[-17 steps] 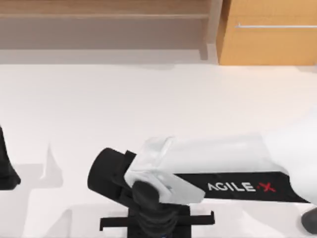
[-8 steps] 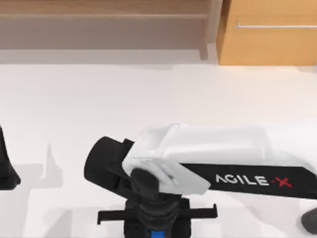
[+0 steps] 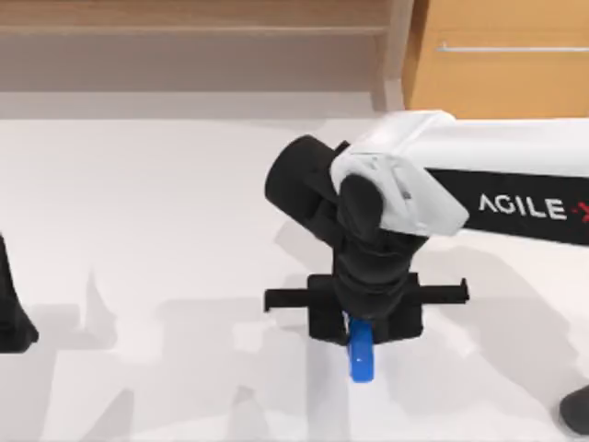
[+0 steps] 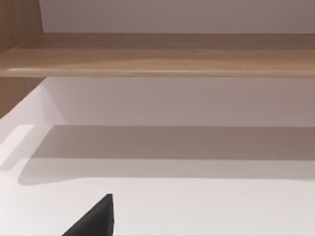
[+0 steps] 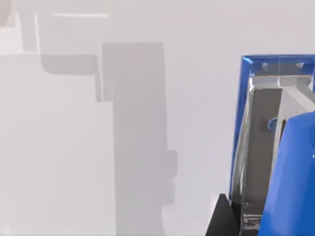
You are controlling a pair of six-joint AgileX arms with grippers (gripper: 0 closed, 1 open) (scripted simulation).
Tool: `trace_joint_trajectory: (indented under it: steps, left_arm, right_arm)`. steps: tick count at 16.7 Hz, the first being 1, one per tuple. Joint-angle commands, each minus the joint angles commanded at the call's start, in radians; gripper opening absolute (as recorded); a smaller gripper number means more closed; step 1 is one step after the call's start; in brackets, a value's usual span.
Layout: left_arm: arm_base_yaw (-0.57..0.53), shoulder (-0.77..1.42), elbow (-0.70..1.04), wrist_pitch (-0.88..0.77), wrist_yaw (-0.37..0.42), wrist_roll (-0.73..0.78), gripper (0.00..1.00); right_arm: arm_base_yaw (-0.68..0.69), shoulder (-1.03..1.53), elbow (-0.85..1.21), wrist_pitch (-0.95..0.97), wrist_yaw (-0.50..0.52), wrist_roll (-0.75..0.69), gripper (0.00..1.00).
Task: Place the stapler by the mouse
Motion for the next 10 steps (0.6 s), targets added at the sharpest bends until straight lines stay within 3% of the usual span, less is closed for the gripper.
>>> trace_joint_trajectory:
  steps: [6,10]
  left_arm:
    - [0.0,0.0,0.0,0.0,0.0,0.0,1.0]
    - [0.0,0.0,0.0,0.0,0.0,0.0,1.0]
  right_arm:
    - [-0.483,-0.039,-0.037,-0.016,-0.005,-0.455,0.0]
    - [-0.661,-0.067,-0.055,-0.021,-0.009,-0.63,0.0]
